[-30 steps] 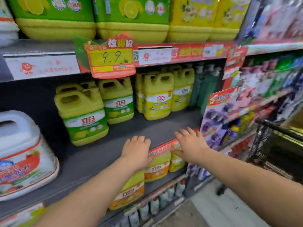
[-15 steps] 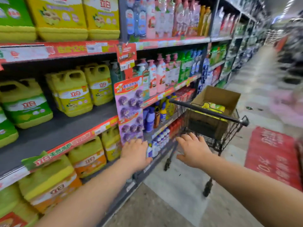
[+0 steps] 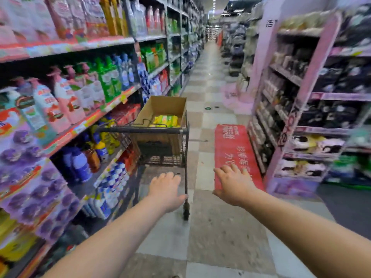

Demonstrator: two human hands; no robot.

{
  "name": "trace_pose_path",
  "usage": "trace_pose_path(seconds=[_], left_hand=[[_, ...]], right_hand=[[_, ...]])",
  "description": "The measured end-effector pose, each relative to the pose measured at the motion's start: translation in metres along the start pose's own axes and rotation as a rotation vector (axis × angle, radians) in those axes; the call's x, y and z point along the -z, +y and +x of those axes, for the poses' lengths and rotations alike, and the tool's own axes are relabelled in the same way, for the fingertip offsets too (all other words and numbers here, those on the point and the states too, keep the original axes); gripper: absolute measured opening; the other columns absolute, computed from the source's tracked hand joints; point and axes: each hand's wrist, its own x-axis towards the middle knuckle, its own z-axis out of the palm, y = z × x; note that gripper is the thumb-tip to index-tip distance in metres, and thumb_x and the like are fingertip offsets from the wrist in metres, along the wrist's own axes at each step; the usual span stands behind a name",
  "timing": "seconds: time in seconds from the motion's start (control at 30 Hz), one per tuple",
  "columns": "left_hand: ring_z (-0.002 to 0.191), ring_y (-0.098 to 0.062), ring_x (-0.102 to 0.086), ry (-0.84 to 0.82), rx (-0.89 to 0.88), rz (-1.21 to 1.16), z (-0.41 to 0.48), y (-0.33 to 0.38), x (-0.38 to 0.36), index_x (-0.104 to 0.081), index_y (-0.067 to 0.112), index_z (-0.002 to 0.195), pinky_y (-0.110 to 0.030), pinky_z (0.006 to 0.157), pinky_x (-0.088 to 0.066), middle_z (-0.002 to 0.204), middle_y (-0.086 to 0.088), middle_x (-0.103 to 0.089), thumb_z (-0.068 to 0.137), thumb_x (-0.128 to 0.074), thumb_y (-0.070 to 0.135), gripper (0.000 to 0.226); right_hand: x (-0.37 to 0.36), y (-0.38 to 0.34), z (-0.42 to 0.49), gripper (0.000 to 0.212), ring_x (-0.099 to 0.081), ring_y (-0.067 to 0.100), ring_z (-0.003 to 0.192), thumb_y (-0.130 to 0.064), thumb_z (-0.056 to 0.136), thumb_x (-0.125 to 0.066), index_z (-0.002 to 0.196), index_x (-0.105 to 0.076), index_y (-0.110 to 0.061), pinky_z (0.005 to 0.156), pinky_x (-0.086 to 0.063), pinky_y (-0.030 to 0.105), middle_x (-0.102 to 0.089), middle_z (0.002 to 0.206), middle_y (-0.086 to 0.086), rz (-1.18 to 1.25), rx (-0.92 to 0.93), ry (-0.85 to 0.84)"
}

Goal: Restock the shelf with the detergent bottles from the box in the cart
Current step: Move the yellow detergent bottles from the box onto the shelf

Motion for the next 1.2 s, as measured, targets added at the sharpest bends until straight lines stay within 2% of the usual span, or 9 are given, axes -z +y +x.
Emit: trace_pose_path(seconds=[0.27, 0.57, 0.87, 1.2], left_hand=[[0.118, -0.028, -0.047, -0.017, -0.179, -0.013, 0.136, 0.049, -0.011, -0.045, 0.018, 0.127, -0.041, 0.095, -0.039, 0.125, -0.006, -0.05, 0.083, -0.049, 0.058, 0.059], [0.116, -0.026, -0.048, 0.0, -0.255, -0.004, 0.306, 0.02, -0.003, -0.047, 0.018, 0.125, -0.04, 0.094, -0.039, 0.123, -0.004, -0.053, 0.083, -0.048, 0.061, 0.06], [0.116, -0.026, -0.049, -0.02, -0.208, -0.044, 0.419, 0.0, -0.006, -0.047, 0.021, 0.127, -0.042, 0.093, -0.04, 0.125, -0.004, -0.052, 0.081, -0.049, 0.062, 0.061], [0.119, -0.029, -0.047, -0.095, 0.036, -0.022, 0.557, -0.011, -0.008, -0.047, 0.017, 0.123, -0.041, 0.096, -0.038, 0.126, -0.007, -0.05, 0.083, -0.05, 0.058, 0.058]], right_hand=[[-0.012, 0.081, 0.071, 0.067, -0.026, 0.029, 0.136, -0.052, 0.086, -0.051, 0.141, -0.029, -0.02, 0.11, -0.024, 0.051, -0.033, 0.147, 0.004, -0.031, -0.158, -0.016], [0.001, 0.123, 0.215, 0.076, -0.021, 0.027, 0.141, -0.053, 0.086, -0.051, 0.148, -0.021, -0.02, 0.113, -0.02, 0.053, -0.03, 0.151, 0.002, -0.009, -0.242, -0.054], [-0.001, 0.161, 0.333, 0.074, -0.019, 0.029, 0.143, -0.053, 0.088, -0.05, 0.147, -0.022, -0.02, 0.114, -0.017, 0.055, -0.028, 0.153, 0.005, -0.025, -0.223, -0.142], [-0.016, 0.222, 0.511, 0.071, -0.02, 0.031, 0.142, -0.054, 0.087, -0.049, 0.144, -0.025, -0.019, 0.112, -0.019, 0.054, -0.031, 0.15, 0.004, -0.058, 0.031, -0.158]])
